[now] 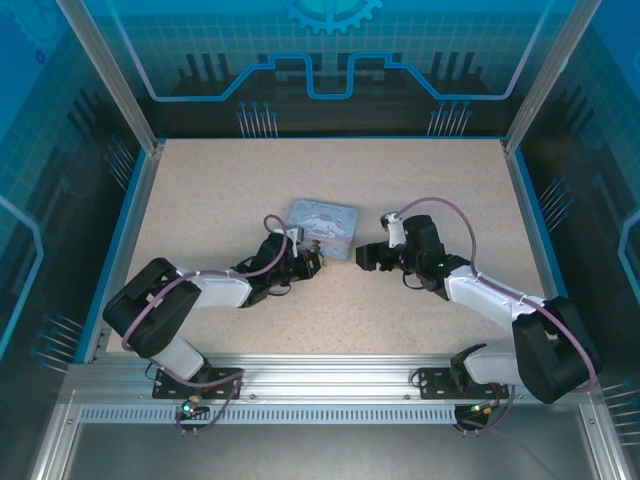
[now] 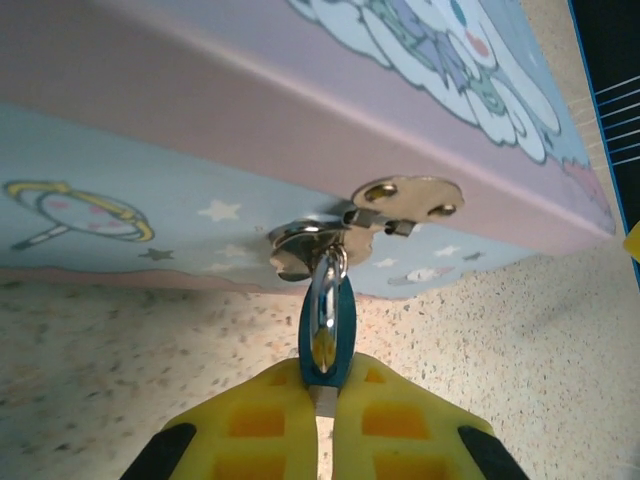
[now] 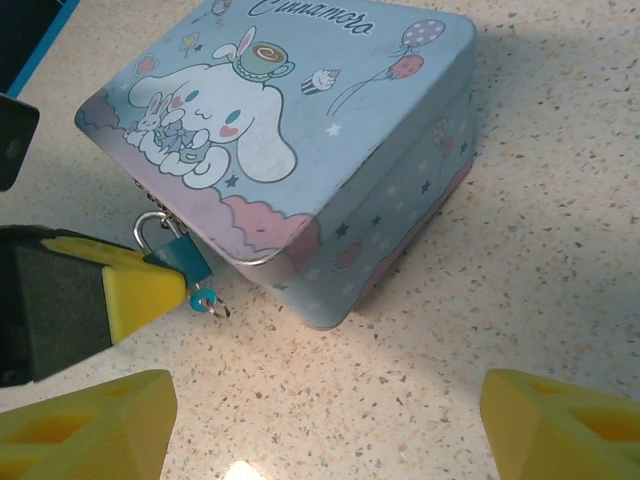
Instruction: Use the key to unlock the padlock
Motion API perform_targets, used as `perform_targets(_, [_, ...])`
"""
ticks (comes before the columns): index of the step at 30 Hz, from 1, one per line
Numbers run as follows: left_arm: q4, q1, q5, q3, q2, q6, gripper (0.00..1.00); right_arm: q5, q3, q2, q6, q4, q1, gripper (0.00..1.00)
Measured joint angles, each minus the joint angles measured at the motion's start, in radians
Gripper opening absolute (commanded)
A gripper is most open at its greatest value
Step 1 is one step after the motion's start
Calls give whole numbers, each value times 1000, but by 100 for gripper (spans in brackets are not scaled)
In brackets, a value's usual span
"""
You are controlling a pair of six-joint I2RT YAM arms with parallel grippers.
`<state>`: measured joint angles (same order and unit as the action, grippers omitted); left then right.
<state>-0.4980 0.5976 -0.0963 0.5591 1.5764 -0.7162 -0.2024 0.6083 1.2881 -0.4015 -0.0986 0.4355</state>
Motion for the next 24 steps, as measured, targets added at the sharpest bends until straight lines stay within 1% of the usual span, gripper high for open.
perform_targets(2, [18, -30, -43, -8, -12, 10, 0, -10, 0, 19, -21, -11, 0, 85])
perform_targets(6, [48, -75, -124, -19, -14, 29, 0, -15, 5, 90, -69, -41, 6, 96])
perform_targets(8, [63, -90, -149, -26, -15, 41, 0, -11, 16, 128, -90, -45, 17, 100])
perform_targets(13, [114, -126, -185, -41, -40, 78, 0, -4, 69, 203, -145, -66, 42, 100])
perform_targets(19, [137, -146, -212, -56, -55, 125, 0, 32, 189, 307, -188, -65, 82, 100])
perform_targets(24, [162, -157, -228, -57, -55, 171, 0, 69, 296, 394, -203, -8, 111, 100])
